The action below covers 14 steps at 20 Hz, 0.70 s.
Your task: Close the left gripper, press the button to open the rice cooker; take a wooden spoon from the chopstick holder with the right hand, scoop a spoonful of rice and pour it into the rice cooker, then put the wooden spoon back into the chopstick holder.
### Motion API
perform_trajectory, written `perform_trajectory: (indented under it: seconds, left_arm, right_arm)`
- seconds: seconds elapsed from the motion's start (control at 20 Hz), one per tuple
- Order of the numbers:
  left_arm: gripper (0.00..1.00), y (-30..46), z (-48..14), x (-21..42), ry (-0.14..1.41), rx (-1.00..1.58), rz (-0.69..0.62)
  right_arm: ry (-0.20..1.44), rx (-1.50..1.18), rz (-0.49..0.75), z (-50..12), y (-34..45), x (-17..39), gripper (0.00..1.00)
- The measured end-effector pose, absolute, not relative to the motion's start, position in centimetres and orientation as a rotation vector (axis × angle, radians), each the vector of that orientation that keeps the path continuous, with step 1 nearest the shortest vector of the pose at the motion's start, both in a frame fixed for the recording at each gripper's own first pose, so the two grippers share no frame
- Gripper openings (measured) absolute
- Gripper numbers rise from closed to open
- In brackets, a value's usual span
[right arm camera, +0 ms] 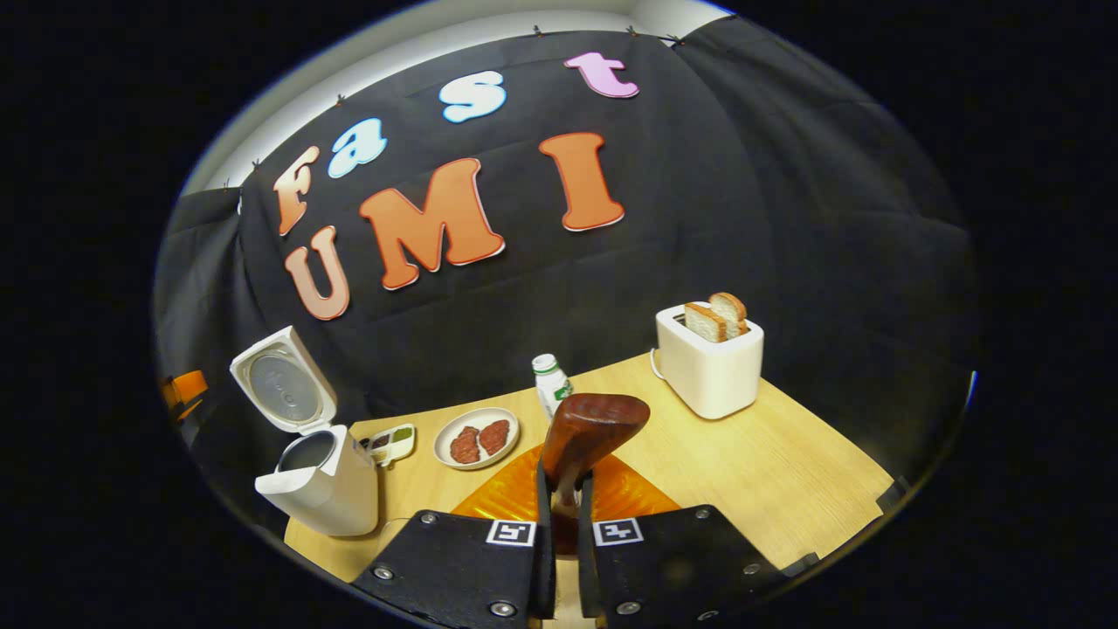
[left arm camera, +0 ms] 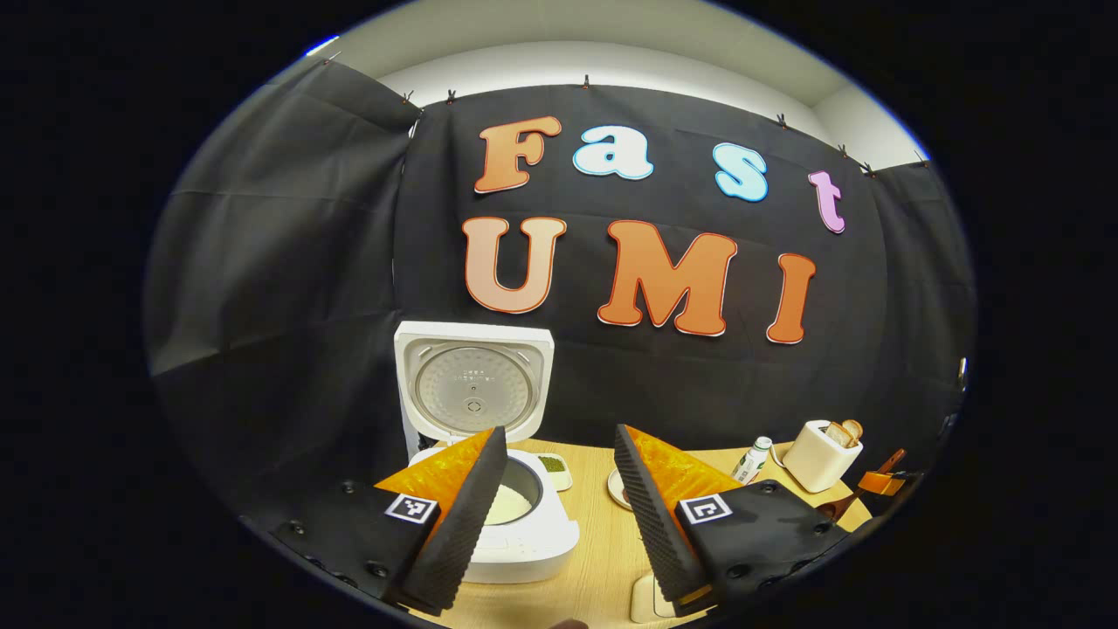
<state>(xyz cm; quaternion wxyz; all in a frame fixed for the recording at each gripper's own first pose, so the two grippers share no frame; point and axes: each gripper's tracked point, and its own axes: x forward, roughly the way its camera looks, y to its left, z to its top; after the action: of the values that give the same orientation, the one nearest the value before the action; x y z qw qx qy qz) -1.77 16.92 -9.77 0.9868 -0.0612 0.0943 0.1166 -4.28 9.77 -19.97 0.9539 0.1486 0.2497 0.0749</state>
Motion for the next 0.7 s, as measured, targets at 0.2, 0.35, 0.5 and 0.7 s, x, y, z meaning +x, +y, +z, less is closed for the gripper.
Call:
perform_trajectory:
  seconds: [0.2, 0.35, 0.5, 0.7]
  left_arm:
    - [0.86, 17.9, -10.2, -1.5, 0.195, -0.132, 0.218]
    - [0.86, 18.7, -10.3, -1.6, 0.198, -0.134, 0.215]
    - [0.86, 19.6, -10.8, -1.9, 0.207, -0.139, 0.219]
    - [0.86, 20.6, -11.4, -2.1, 0.222, -0.14, 0.232]
  right_arm:
    - [0.522, 0.262, 0.183, -19.9, 13.3, -4.8, 0.1]
    - [0.565, 0.203, 0.239, -21.6, 16.4, -5.8, 0.1]
    - [0.6, 0.099, 0.266, -24.1, 18.1, -6.5, 0.1]
    - [0.622, -0.039, 0.297, -26.8, 19.8, -7.2, 0.1]
